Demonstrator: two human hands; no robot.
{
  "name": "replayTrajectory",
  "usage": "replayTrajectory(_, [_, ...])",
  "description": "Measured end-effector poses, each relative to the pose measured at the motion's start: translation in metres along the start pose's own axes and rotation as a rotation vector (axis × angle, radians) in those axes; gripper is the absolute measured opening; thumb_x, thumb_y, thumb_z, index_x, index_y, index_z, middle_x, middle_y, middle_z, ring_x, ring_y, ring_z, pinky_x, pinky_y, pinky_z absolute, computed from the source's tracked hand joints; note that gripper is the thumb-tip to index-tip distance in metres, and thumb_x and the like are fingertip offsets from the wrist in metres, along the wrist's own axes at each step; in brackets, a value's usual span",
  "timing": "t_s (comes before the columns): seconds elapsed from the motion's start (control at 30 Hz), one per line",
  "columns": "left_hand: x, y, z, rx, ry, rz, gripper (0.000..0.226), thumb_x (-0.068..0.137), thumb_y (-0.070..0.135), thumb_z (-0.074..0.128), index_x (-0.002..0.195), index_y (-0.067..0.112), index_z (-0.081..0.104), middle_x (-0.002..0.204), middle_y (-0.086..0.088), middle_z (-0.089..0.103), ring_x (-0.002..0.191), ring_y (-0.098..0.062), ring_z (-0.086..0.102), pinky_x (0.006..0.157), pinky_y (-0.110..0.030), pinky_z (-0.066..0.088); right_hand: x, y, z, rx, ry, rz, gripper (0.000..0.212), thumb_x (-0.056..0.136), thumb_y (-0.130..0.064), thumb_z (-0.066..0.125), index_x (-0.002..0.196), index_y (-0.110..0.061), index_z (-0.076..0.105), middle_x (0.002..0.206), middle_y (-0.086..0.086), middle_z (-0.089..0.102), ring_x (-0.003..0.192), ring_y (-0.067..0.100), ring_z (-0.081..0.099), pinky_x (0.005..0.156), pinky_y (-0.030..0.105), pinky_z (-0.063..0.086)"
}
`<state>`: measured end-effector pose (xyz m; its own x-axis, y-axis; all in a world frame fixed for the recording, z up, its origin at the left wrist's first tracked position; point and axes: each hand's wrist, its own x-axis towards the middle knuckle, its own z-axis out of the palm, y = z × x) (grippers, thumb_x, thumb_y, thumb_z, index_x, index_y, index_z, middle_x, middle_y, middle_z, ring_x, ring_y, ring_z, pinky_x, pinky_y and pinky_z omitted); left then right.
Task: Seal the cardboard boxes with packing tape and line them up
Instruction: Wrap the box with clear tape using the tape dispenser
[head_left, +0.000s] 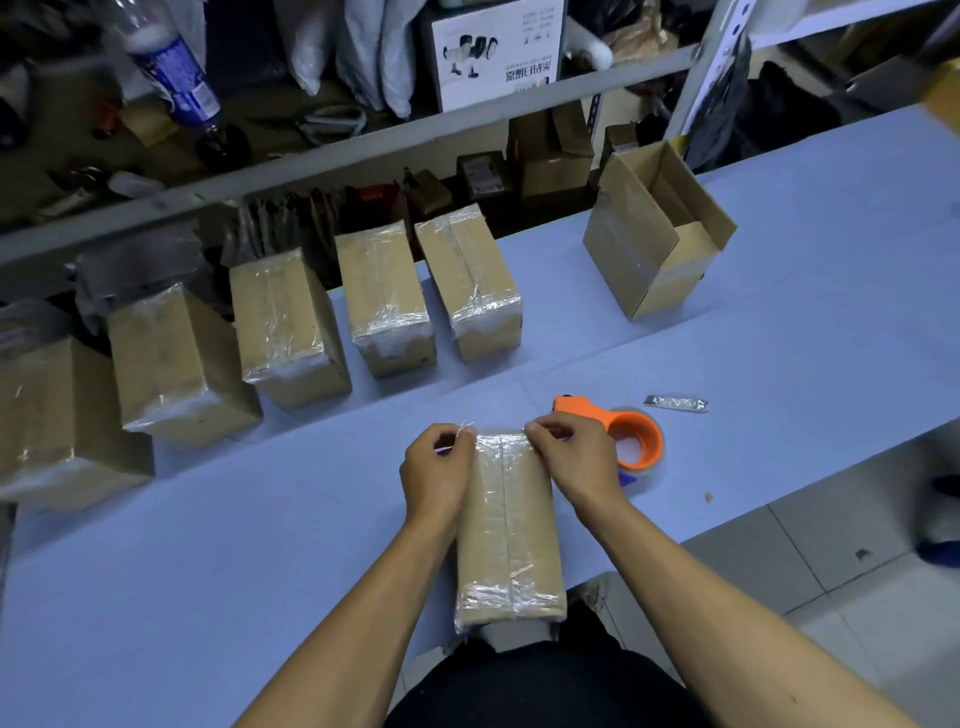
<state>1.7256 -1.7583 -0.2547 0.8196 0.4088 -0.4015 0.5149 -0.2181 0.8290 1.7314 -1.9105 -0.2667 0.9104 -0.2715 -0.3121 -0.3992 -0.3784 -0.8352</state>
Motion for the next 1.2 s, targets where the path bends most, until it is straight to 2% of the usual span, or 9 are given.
replayTrajectory(0.23, [-0.003, 0.002, -0.015, -0.167, 0.077, 0.048, 0.023, 0.089, 0.023, 0.066, 0.068, 0.016, 0.059, 0.067, 0.010, 0.061, 0.064, -0.008, 0.053, 0.065, -0.027, 0.044, -0.004, -0.024, 0.016, 0.107, 0.034, -0.010, 0.020, 0.084, -0.026, 0.070, 0.064, -0.022, 0.068, 0.071, -0.009, 0.069, 0.072, 0.009, 0.063, 0.076, 0.037, 0.051])
replayTrajectory(0.47, [0.008, 0.058, -0.037, -0.211, 0.284, 0.418, 0.021, 0.085, 0.002, 0.064, 0.071, 0.017, 0.058, 0.080, 0.008, 0.063, 0.074, 0.004, 0.057, 0.068, -0.009, 0.043, 0.005, -0.086, 0.021, 0.148, 0.164, -0.278, 0.018, 0.092, -0.022, 0.065, 0.074, -0.015, 0.063, 0.085, -0.001, 0.063, 0.080, 0.003, 0.058, 0.074, 0.015, 0.042])
replayTrajectory(0.57, [0.004, 0.037, -0.036, -0.186, 0.338, 0.417, 0.022, 0.084, 0.002, 0.065, 0.071, 0.019, 0.058, 0.083, 0.012, 0.062, 0.081, 0.002, 0.059, 0.072, -0.019, 0.050, -0.001, -0.076, 0.026, 0.148, 0.125, -0.282, 0.018, 0.093, -0.021, 0.065, 0.076, -0.015, 0.064, 0.085, 0.001, 0.063, 0.084, 0.005, 0.059, 0.079, 0.020, 0.044])
replayTrajectory(0.7, [-0.002, 0.022, -0.036, -0.280, 0.362, 0.329, 0.022, 0.083, -0.001, 0.064, 0.085, 0.019, 0.055, 0.097, -0.004, 0.063, 0.090, -0.006, 0.060, 0.080, -0.021, 0.055, -0.012, -0.064, 0.030, 0.128, 0.112, -0.267, 0.019, 0.095, -0.022, 0.062, 0.076, -0.018, 0.061, 0.084, -0.001, 0.062, 0.083, 0.005, 0.057, 0.076, 0.015, 0.042])
replayTrajectory(0.8, [-0.008, 0.024, -0.032, -0.349, 0.341, 0.322, 0.029, 0.087, -0.002, 0.059, 0.094, 0.024, 0.049, 0.122, -0.007, 0.055, 0.109, -0.020, 0.059, 0.092, -0.029, 0.054, -0.020, -0.065, 0.031, 0.128, 0.158, -0.260, 0.019, 0.095, -0.020, 0.062, 0.076, -0.019, 0.059, 0.084, -0.001, 0.061, 0.081, 0.001, 0.056, 0.072, 0.007, 0.038])
replayTrajectory(0.9, [-0.011, 0.017, -0.024, -0.330, 0.260, 0.282, 0.030, 0.090, 0.005, 0.054, 0.118, 0.013, 0.048, 0.139, -0.002, 0.048, 0.121, -0.018, 0.054, 0.099, -0.028, 0.049, -0.028, -0.063, 0.030, 0.106, 0.174, -0.278, 0.016, 0.094, -0.017, 0.062, 0.078, -0.018, 0.059, 0.086, -0.001, 0.059, 0.082, 0.000, 0.055, 0.071, 0.007, 0.039])
replayTrajectory(0.97, [-0.011, 0.013, -0.022, -0.306, 0.119, 0.207, 0.050, 0.085, 0.021, 0.057, 0.132, 0.021, 0.043, 0.138, 0.004, 0.051, 0.121, -0.012, 0.054, 0.100, -0.032, 0.050, -0.030, -0.062, 0.024, 0.165, 0.152, -0.237, 0.006, 0.092, -0.015, 0.063, 0.092, -0.016, 0.057, 0.094, -0.004, 0.058, 0.085, 0.000, 0.058, 0.071, 0.012, 0.045])
replayTrajectory(1.03, [-0.010, 0.011, -0.023, -0.286, 0.015, 0.159, 0.066, 0.076, 0.037, 0.063, 0.137, 0.027, 0.042, 0.127, 0.011, 0.059, 0.112, -0.008, 0.060, 0.096, -0.038, 0.052, -0.029, -0.065, 0.019, 0.260, 0.103, -0.162, 0.026, 0.089, -0.014, 0.065, 0.109, -0.021, 0.049, 0.106, -0.011, 0.056, 0.086, -0.002, 0.061, 0.071, 0.018, 0.051])
replayTrajectory(1.2, [-0.004, 0.017, -0.024, -0.249, -0.014, 0.115, 0.085, 0.066, 0.049, 0.073, 0.143, 0.029, 0.043, 0.126, 0.008, 0.063, 0.109, -0.009, 0.063, 0.093, -0.040, 0.055, -0.029, -0.063, 0.025, 0.153, 0.002, -0.163, 0.030, 0.087, -0.031, 0.066, 0.113, -0.030, 0.052, 0.110, -0.016, 0.061, 0.089, 0.000, 0.057, 0.078, 0.025, 0.049])
